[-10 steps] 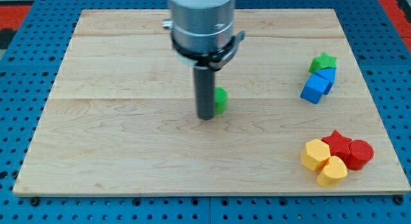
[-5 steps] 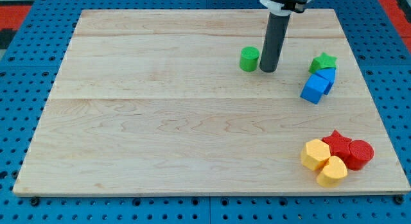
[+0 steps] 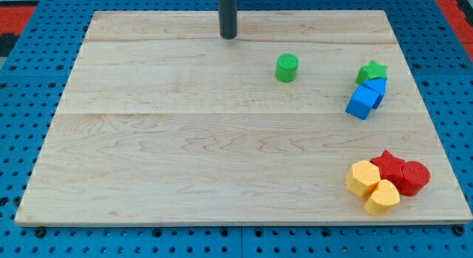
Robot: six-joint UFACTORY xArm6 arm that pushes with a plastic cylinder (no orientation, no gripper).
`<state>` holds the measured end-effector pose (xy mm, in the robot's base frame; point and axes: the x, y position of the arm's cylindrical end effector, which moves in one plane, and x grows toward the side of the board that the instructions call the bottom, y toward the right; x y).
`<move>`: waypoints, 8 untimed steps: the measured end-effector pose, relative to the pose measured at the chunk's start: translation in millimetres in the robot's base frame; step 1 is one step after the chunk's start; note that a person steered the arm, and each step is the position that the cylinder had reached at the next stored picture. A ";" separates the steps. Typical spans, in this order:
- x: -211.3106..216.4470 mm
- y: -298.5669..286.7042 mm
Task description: Push the green circle into the green star
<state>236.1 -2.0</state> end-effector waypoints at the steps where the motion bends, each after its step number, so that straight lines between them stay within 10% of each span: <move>1: 6.9 16.1; 6: 93.1 149.8; 8: 36.2 120.7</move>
<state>272.3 118.7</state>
